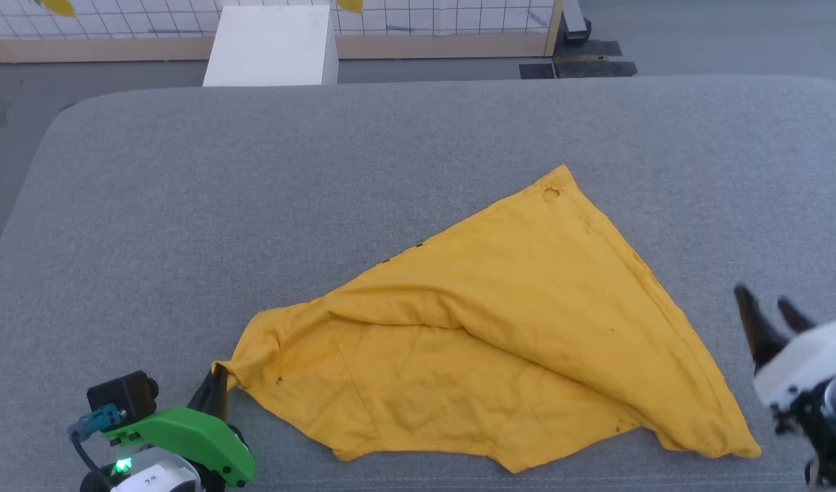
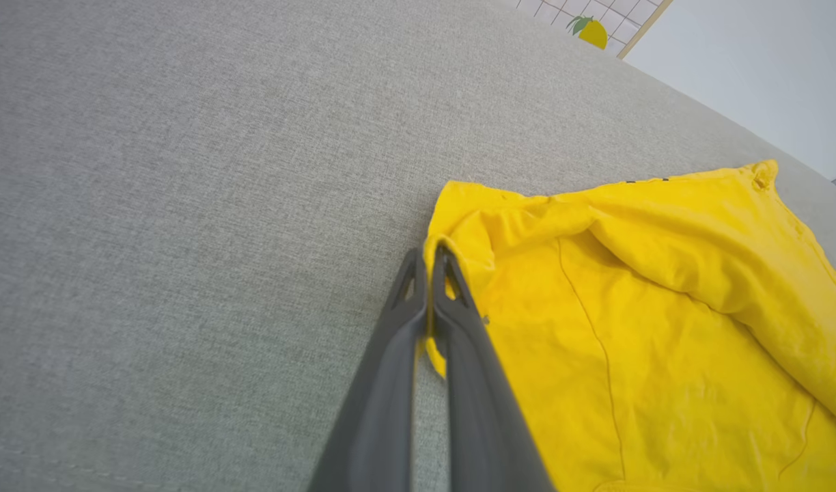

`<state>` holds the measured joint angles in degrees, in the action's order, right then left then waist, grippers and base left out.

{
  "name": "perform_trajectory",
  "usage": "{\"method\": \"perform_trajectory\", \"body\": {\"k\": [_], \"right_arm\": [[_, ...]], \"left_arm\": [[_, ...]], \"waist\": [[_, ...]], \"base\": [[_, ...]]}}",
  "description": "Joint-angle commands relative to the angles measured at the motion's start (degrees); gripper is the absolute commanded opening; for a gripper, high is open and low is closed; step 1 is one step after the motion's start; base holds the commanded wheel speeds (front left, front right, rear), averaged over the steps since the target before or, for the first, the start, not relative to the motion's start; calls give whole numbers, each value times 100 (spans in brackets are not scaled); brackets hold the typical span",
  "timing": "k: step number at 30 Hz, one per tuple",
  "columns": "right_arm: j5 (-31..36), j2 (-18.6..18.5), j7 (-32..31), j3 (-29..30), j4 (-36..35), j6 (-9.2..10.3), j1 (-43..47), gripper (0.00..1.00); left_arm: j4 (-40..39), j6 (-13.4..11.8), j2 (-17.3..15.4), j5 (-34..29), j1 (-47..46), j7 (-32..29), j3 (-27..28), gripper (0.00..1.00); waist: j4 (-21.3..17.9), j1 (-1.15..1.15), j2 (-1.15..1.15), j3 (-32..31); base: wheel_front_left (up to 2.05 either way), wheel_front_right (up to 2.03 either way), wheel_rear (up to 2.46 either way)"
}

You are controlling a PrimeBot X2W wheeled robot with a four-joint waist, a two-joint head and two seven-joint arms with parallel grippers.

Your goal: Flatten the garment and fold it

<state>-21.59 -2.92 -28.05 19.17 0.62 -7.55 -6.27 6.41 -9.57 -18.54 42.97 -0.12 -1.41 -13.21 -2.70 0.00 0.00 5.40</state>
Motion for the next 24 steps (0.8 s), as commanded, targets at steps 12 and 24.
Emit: {"method": "perform_trajectory", "body": {"k": [12, 24], "right_arm": [[1174, 0, -326, 56, 819, 6, -3028, 100], [2748, -480, -2523, -802, 2265, 6, -4554, 100]], "left_arm": [[-686, 77, -120, 14, -366, 48, 56, 0], [-842, 286, -133, 75, -752, 140, 54, 0]], "waist": [[687, 0, 0, 1299], [1245, 0, 0, 2302]], "base": [[0, 0, 0], [0, 0, 0]]}}
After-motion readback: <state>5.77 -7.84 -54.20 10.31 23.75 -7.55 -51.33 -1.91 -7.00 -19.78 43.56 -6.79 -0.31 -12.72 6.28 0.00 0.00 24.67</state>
